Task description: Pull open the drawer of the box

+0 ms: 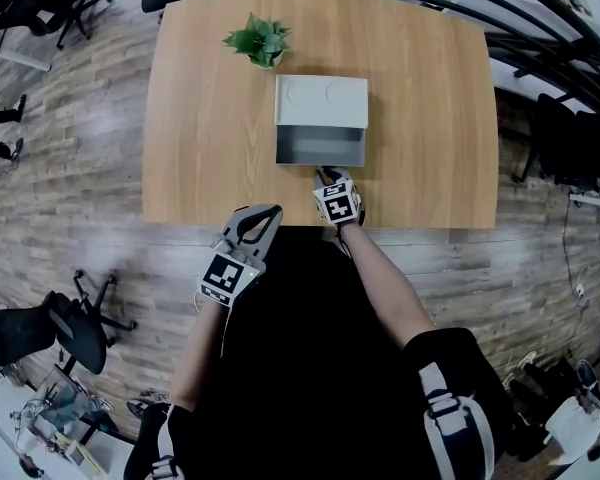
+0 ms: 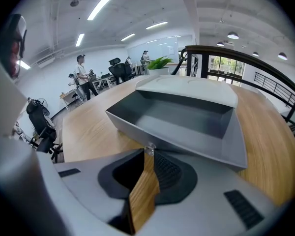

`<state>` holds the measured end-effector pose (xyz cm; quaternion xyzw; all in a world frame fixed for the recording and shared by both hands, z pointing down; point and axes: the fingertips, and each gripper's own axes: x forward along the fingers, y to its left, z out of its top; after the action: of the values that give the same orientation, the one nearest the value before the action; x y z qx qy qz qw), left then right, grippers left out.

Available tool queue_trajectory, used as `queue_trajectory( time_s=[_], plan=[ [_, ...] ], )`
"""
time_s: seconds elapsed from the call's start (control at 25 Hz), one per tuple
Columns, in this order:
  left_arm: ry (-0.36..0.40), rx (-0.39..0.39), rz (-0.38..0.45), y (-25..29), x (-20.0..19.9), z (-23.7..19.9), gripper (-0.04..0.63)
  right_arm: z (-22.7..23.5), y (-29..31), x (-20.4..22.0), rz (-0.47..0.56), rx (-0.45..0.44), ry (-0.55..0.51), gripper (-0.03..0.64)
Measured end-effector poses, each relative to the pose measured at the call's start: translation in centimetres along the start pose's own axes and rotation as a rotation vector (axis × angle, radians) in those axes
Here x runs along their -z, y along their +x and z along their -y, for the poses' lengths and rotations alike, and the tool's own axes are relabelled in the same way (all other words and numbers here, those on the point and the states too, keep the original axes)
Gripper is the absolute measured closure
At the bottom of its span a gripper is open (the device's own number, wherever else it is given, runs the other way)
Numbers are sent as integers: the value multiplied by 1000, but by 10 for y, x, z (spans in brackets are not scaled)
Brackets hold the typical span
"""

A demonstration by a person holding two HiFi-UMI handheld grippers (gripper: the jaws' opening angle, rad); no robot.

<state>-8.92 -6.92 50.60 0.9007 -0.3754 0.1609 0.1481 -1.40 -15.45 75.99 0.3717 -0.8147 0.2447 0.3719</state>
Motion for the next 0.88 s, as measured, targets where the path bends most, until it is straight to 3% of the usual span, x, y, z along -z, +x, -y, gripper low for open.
queue_trajectory(
  time_s=[0.88],
  plan=[
    [-10,-74,28,-20,20,41,572,-6,-6,17,-2,-40,-30,540]
  ],
)
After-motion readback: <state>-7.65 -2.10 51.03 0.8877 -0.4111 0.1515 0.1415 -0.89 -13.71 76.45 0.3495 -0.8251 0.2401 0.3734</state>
